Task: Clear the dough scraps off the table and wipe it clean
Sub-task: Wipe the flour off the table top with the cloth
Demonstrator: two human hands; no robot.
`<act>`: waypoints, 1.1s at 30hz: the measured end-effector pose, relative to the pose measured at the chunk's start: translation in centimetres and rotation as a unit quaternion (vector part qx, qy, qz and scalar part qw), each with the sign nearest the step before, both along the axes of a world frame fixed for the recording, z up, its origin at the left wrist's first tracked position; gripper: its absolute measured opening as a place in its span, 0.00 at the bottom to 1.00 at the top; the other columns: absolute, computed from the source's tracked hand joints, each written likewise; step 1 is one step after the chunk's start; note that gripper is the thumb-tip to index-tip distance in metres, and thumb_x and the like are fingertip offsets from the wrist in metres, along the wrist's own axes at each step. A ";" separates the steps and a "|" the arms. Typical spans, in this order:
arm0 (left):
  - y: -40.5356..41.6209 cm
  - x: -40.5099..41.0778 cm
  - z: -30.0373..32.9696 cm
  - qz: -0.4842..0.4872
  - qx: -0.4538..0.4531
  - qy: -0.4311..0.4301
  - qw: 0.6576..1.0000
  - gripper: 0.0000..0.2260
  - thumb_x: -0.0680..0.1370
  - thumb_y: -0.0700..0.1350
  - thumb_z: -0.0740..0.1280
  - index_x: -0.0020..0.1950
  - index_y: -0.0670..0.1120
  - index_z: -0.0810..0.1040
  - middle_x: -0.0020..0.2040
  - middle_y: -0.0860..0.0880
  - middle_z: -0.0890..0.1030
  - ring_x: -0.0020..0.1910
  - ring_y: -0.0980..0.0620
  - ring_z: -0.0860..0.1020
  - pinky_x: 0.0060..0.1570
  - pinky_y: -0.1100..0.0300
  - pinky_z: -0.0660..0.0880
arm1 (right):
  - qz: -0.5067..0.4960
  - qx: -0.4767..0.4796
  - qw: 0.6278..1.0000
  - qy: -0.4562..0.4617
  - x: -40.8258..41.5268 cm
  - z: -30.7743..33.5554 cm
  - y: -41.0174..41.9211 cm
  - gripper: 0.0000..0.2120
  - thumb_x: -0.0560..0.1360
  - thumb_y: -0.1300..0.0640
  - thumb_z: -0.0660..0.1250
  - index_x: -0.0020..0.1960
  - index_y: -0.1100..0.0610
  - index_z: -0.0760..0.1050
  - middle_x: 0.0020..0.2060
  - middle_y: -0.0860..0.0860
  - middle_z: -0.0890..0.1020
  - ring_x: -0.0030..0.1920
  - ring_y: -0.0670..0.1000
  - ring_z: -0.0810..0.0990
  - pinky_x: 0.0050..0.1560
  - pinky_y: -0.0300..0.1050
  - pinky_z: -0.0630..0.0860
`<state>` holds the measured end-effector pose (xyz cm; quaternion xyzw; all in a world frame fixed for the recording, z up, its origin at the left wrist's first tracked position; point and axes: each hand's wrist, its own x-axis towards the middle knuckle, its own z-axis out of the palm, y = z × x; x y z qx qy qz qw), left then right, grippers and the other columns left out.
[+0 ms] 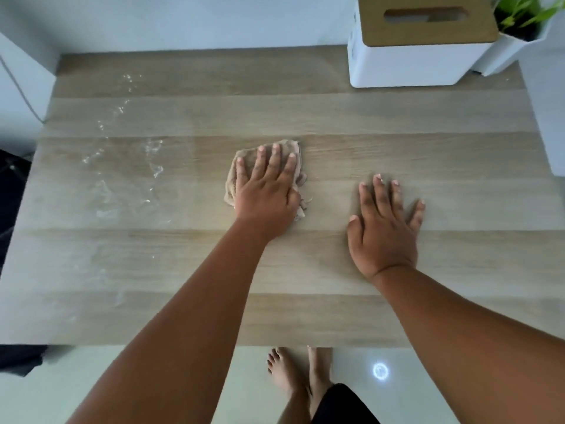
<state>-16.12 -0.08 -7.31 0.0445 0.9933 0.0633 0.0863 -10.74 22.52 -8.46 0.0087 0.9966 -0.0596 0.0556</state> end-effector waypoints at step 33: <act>-1.9 26.3 1.6 0.119 0.029 0.027 0.992 0.28 0.82 0.53 0.61 0.82 0.51 0.63 0.83 0.48 0.59 0.83 0.45 0.55 0.77 0.34 0.57 | 0.175 -0.095 0.979 -0.048 4.7 2.5 -8.5 0.27 0.81 0.47 0.63 0.78 0.52 0.69 0.82 0.54 0.61 0.83 0.60 0.53 0.79 0.70 0.45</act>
